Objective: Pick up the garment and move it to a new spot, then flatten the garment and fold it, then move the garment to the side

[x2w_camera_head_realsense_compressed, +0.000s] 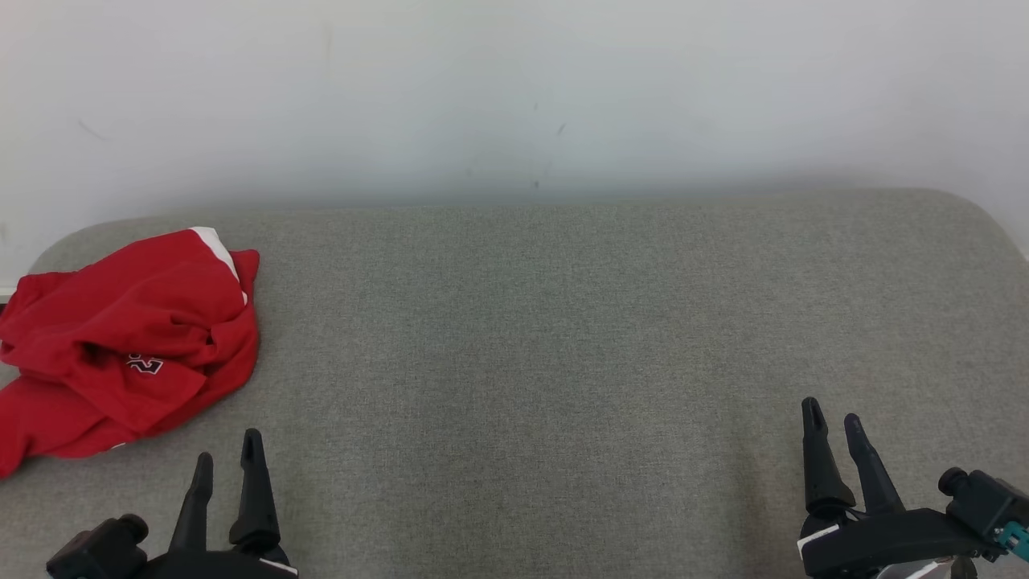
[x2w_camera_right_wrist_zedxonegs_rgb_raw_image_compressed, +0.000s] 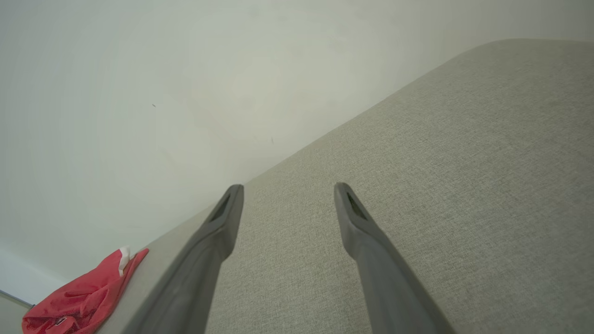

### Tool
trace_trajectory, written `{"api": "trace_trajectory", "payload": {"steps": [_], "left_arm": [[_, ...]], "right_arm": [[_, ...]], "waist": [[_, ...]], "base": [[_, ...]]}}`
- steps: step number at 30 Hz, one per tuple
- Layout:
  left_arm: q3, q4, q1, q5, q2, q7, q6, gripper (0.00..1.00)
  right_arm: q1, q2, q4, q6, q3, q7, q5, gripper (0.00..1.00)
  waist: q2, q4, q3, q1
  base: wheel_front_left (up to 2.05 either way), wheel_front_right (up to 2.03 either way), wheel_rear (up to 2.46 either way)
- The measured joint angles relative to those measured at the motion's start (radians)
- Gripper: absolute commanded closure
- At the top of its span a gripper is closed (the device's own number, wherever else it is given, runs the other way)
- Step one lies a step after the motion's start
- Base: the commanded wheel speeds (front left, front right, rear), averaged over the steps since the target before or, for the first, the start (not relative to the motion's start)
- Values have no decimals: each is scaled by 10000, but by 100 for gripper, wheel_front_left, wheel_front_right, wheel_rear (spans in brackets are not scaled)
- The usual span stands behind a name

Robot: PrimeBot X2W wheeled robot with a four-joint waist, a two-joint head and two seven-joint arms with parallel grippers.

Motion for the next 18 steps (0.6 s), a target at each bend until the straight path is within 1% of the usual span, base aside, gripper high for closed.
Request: {"api": "trace_trajectory", "payload": {"steps": [11,18], "left_arm": [[-199,-151,114,1198,169,-314,56,0],[-245,-303,156,1987,230,-514,165,0]], "right_arm": [[6,0,-13,0,130,-305,-1383,0],[26,-4,-12,0,178,-500,-2213,0]], "waist": [[0,27,14,0],[0,36,-8,0]], "base": [[0,0,0],[0,0,0]]}}
